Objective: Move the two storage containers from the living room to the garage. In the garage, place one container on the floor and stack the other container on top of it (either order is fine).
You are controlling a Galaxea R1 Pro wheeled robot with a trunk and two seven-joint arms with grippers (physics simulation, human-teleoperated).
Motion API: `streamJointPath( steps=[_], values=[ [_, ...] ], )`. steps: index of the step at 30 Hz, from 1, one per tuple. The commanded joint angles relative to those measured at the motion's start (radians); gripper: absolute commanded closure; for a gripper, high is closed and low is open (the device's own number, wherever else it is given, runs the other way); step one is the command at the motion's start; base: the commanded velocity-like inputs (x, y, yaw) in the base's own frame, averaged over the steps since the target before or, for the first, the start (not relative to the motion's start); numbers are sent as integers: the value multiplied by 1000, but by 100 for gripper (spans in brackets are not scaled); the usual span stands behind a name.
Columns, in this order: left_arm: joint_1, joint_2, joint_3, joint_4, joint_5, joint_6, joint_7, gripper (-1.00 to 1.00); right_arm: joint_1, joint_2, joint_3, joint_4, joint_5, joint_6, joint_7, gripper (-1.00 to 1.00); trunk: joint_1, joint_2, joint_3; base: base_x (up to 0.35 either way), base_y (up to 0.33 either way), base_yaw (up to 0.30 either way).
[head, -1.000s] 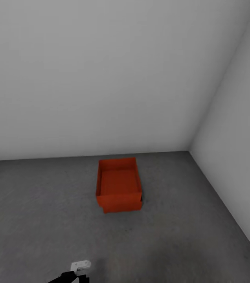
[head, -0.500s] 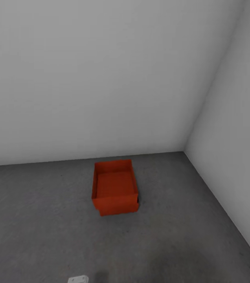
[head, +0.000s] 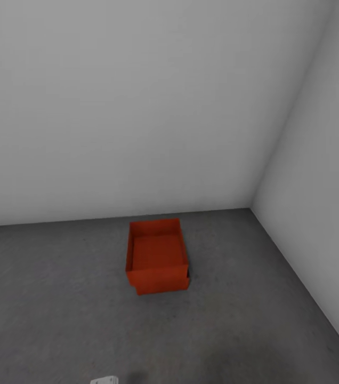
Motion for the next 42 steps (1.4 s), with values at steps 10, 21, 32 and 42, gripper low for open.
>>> streamJointPath(
  steps=[10, 21, 32, 42],
  values=[
    [7, 2, -7, 0, 9, 2, 3, -100, 8, 0, 8, 6, -10, -7, -2, -100, 0, -1, 14, 0, 0, 40],
    [22, 3, -7, 0, 9, 1, 3, -100, 20, -1, 8, 6, -10, -7, 0, -100, 0, -1, 31, 0, 0, 1],
    [27, 21, -6, 0, 9, 2, 3, -100, 35, -3, 8, 6, -11, -32, 20, -100, 0, -1, 48, 0, 0, 0],
    [35, 20, -6, 0, 8, 1, -2, -100, 48, -3, 8, 6, -8, -38, 21, -100, 0, -1, 64, 0, 0, 0]
  ],
)
